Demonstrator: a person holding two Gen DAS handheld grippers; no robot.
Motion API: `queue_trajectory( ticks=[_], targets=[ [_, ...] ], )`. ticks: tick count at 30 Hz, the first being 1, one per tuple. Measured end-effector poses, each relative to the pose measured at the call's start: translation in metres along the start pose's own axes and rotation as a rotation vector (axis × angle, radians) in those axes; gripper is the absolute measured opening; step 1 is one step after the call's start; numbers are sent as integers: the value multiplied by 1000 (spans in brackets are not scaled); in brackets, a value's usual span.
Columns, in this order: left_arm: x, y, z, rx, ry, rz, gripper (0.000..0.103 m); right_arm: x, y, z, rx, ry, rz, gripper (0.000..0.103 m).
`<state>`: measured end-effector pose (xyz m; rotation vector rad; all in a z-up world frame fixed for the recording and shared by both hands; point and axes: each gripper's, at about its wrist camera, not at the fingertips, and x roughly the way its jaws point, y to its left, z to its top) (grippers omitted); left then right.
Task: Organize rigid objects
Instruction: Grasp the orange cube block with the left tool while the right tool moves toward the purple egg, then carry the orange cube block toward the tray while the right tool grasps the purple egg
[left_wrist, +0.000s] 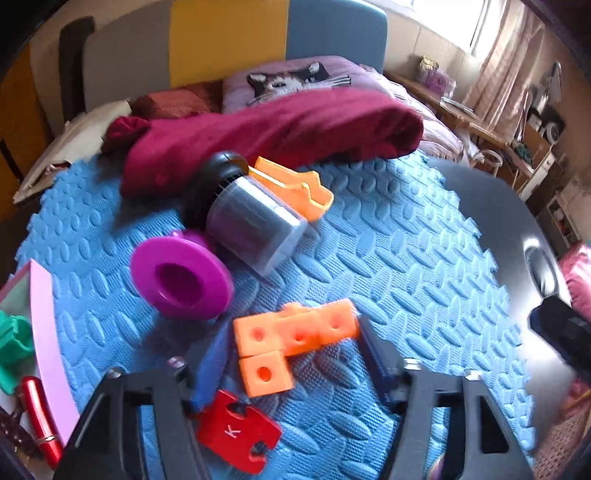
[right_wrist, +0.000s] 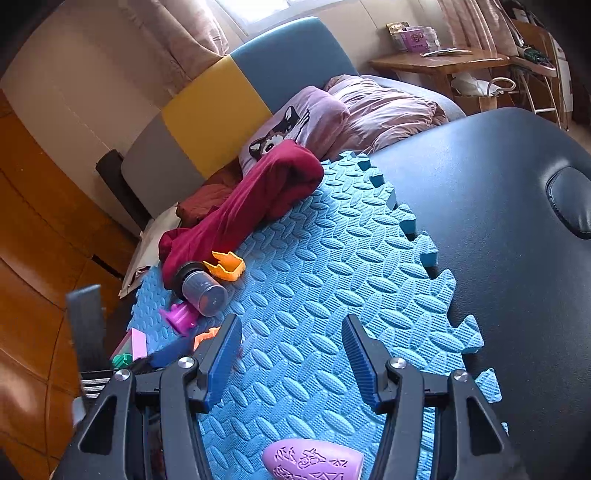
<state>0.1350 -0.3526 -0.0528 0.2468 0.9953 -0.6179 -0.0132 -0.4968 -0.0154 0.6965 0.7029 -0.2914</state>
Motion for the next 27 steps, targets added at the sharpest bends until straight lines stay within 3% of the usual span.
queue_trajectory(
  ticks=[5, 11, 27],
  targets=[
    [-5, 1, -5, 10, -23, -6, 62, 0, -1, 1, -2, -4, -9, 58],
    [-43, 1, -15, 37, -122, -25, 62, 3, -7, 2, 15, 14, -19, 58],
    [-136, 42, -82, -46, -202, -105, 62, 35, -3, -15, -46, 193, -36, 58]
  ],
)
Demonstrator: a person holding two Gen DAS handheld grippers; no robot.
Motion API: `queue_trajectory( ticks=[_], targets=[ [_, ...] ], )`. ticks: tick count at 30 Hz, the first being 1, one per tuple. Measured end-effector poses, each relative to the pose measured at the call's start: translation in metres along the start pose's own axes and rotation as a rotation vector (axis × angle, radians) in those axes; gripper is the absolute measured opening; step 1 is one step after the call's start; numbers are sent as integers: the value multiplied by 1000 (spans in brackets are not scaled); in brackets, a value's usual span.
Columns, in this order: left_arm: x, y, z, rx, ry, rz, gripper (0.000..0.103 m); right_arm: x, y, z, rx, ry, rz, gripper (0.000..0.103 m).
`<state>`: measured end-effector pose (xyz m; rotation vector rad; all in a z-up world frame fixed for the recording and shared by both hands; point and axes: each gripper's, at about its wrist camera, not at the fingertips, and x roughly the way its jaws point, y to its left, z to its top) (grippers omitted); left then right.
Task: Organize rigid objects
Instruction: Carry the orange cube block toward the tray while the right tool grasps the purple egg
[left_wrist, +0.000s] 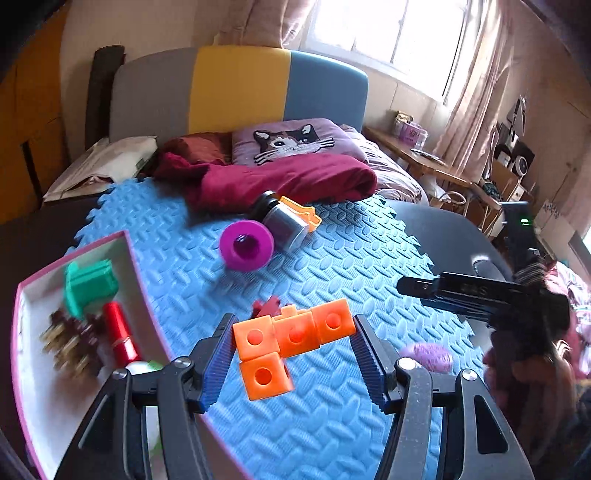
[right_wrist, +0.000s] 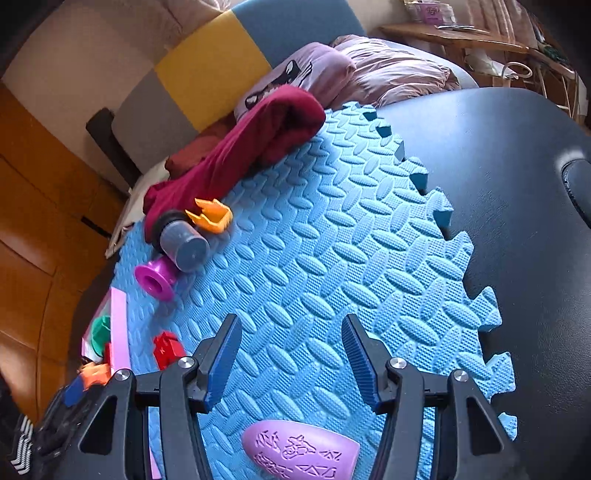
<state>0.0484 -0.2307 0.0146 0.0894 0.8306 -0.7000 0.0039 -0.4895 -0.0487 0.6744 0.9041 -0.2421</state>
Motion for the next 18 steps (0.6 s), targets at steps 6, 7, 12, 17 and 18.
queue_trajectory(
  ticks=[6, 7, 12, 17, 18],
  targets=[
    [-29, 19, -20, -16, -13, 9, 62, 11, 1, -7, -13, 64, 0, 61],
    [-34, 24, -23, -20, -13, 12, 62, 11, 4, -8, -27, 67, -6, 62],
    [-47, 46, -35, -53, -11, 21, 62, 8, 9, -15, -66, 104, 1, 64],
    [-56, 62, -44, -87, -15, 15, 62, 3, 18, -29, -152, 184, 7, 65],
    [-57, 64, -45, -94, -16, 14, 62, 1, 20, -33, -178, 195, -1, 66]
  ],
)
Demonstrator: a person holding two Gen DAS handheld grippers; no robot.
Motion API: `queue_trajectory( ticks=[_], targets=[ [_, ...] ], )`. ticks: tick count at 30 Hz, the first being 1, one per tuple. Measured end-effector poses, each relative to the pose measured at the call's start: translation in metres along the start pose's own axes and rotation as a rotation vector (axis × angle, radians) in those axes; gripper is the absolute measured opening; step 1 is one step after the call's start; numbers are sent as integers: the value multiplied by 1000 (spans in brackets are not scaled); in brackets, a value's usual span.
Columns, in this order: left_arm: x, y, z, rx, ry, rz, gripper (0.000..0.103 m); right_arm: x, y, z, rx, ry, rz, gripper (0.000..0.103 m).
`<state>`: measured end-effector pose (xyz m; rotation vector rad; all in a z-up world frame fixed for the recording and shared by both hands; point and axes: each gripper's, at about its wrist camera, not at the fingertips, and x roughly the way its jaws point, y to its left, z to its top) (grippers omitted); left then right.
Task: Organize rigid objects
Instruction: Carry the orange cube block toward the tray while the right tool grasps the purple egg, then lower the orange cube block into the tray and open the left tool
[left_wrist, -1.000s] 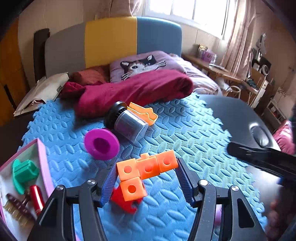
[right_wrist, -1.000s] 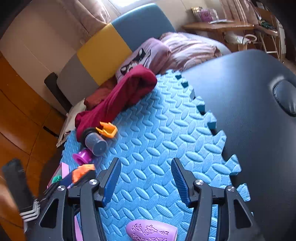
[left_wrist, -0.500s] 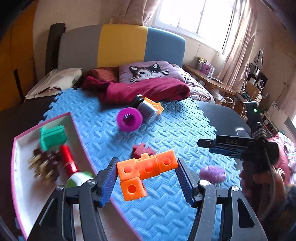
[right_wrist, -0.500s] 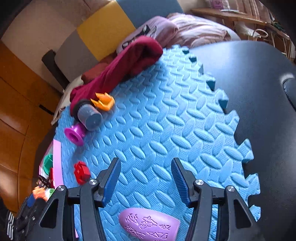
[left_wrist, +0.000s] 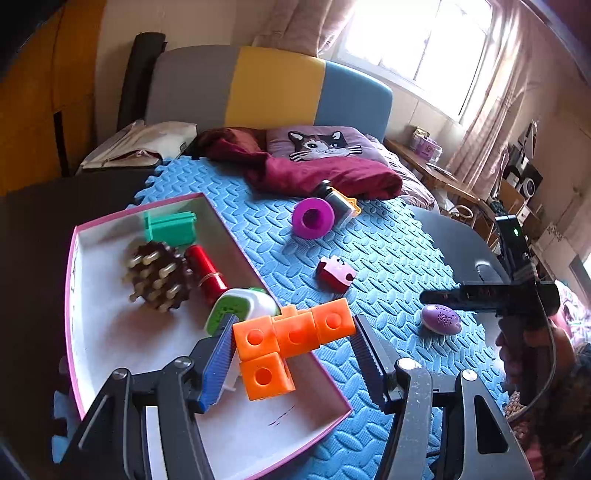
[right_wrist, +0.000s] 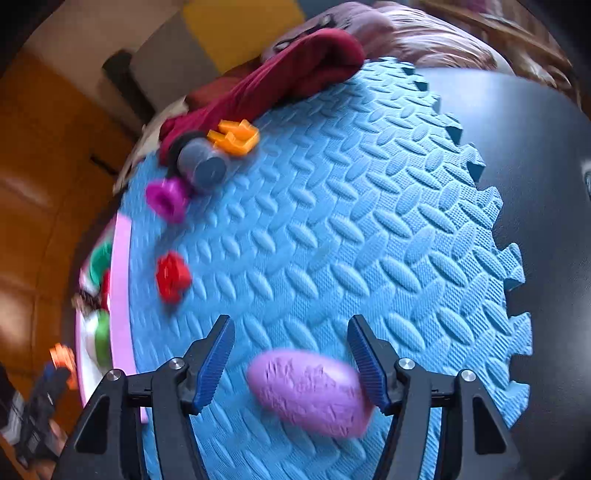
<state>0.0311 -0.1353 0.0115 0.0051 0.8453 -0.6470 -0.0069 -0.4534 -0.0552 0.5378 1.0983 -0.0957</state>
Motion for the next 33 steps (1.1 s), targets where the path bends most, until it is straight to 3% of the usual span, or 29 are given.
queue_trajectory(
  ticks=[6, 12, 13, 14, 15, 21, 23, 27, 33],
  targets=[
    [-7, 9, -5, -13, 0, -4, 62, 1, 16, -19, -143, 61, -64, 69],
    [-13, 18, -10, -31, -5, 4, 62, 4, 28, -32, -208, 29, -143, 72],
    [-15, 19, -10, -31, -10, 7, 62, 6, 30, -33, -219, 23, -169, 64],
    [-17, 20, -11, -31, -14, 11, 62, 6, 34, -33, -240, 4, -235, 49],
    [-19, 21, -11, -31, -18, 17, 62, 7, 42, -35, -282, -10, -276, 44],
    [-26, 40, -16, -63, -31, 65, 62, 25, 82, -35, -433, -75, -356, 44],
    [-28, 50, -18, -81, -31, 88, 62, 29, 83, -28, -426, -87, -344, 44],
    [-31, 69, -23, -120, -31, 126, 62, 24, 61, -22, -350, -75, -228, 46],
    [-31, 98, -28, -188, -21, 174, 62, 22, 66, -30, -397, -108, -234, 46]
  ],
)
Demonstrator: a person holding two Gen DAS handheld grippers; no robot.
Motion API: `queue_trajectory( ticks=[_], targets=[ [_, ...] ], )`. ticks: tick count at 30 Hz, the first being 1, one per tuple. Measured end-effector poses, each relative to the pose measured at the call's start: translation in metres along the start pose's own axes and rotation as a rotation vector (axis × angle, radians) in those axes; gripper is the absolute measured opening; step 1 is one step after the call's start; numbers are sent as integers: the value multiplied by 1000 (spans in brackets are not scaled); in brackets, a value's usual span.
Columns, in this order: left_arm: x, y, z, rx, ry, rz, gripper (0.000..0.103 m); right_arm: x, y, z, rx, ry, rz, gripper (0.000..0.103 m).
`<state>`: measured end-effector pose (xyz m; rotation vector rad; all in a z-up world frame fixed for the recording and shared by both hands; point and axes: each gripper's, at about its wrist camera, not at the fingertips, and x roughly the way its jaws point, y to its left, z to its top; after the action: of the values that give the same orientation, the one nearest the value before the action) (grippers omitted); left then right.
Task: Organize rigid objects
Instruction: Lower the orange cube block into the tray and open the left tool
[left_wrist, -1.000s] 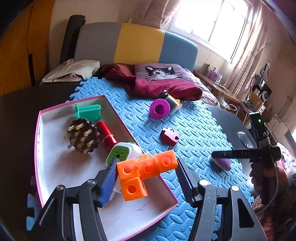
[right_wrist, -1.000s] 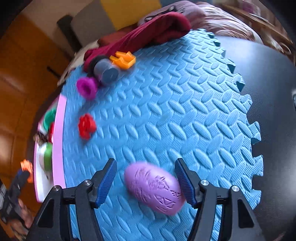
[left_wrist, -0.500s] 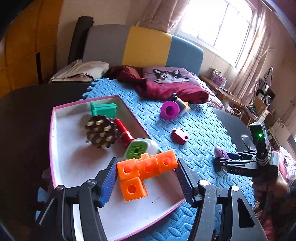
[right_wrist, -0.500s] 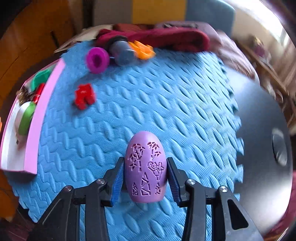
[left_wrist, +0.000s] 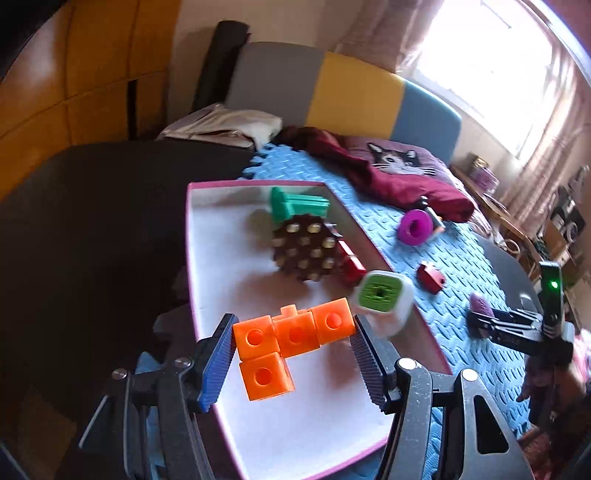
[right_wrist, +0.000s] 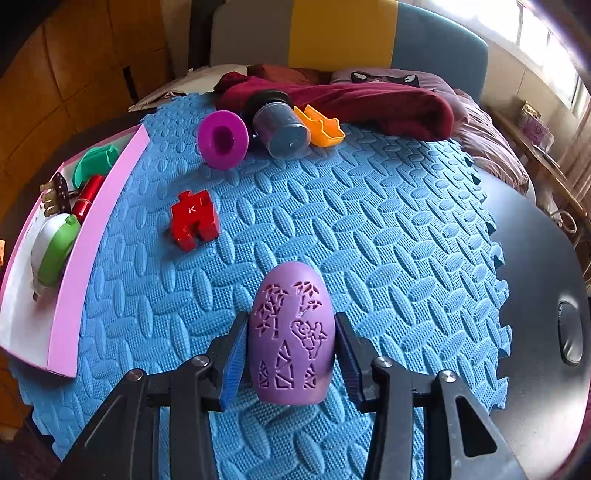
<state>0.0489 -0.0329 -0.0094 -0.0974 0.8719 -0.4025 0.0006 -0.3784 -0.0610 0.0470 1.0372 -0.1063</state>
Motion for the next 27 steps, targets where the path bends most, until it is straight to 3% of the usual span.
queue_trajectory(
  ticks=[11, 20, 27],
  targets=[
    [26, 24, 53, -62, -53, 53, 62, -1, 4, -1, -31, -15, -23, 44],
    [87, 36, 97, -109, 6, 87, 62, -1, 4, 0, -38, -24, -25, 44],
    [116, 36, 102, -113, 51, 119, 64, -1, 5, 1, -43, -28, -24, 44]
  ],
)
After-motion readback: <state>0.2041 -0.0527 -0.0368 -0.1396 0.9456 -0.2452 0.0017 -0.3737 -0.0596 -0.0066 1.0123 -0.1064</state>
